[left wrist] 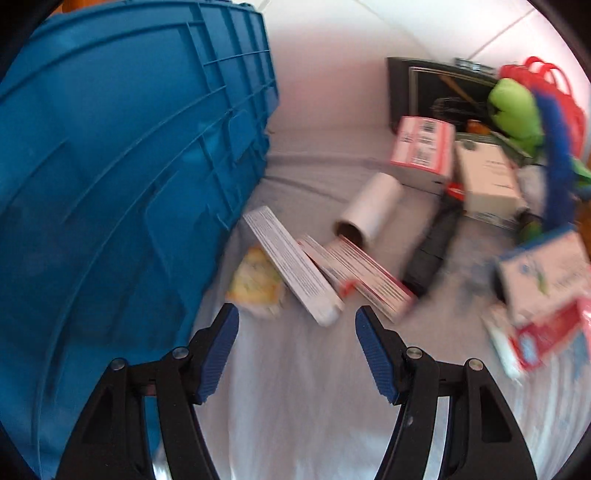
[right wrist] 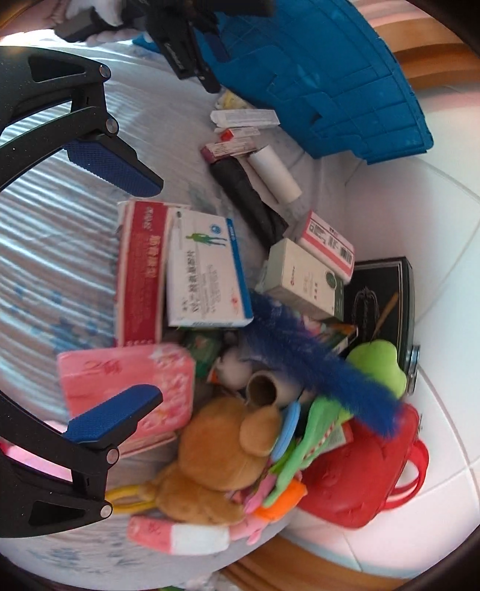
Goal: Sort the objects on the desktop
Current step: 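Move both grippers back over the heap of items, then grasp the yellow tissue pack with left gripper while right grasps a pink-white medicine box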
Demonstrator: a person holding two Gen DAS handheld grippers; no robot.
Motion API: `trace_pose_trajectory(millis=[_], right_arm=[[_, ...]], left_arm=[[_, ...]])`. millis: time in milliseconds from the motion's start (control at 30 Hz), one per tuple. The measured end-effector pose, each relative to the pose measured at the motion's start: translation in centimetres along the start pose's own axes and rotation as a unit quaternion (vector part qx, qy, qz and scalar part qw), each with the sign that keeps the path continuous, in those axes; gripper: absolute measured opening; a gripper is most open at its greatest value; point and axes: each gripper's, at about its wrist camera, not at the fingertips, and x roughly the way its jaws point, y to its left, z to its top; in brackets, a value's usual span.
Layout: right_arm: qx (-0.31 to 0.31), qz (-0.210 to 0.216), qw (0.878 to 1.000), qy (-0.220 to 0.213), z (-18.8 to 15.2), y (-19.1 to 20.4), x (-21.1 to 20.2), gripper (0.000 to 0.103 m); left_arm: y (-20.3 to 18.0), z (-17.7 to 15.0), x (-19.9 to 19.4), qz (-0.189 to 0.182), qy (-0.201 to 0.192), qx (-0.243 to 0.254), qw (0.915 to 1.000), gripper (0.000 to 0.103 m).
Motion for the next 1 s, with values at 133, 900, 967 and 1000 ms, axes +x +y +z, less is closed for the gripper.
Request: trace_pose_trajectory(millis=[133, 900, 967, 1000], right_arm=[[-0.023, 0.005, 1.0, 0.002, 2.6, 1.7, 2.8, 0.103], [-0.076, 0.028, 0.991, 0.105, 7.7, 8.3, 19.9, 0.073], [-0.079, 0.011, 0.992, 0.098, 6.6, 6.6, 19.5, 0.072], [-0.081, 0.004, 0.992, 0.099, 6.1, 5.8, 19.2, 0.072]], left_arm=[[0.3, 1.4, 4.0, 0.024, -0.002, 0.012, 0.9996, 0.065], [0.0, 1.3, 7.3, -0.001, 0.036, -0.066, 0.9972, 0.091], [0.3, 2.3, 7.7, -0.01, 0.039, -0.068, 0.9969, 0.09], [0.3, 2.7, 7.9, -0.019, 0.042, -0.068, 0.9966, 0.084]])
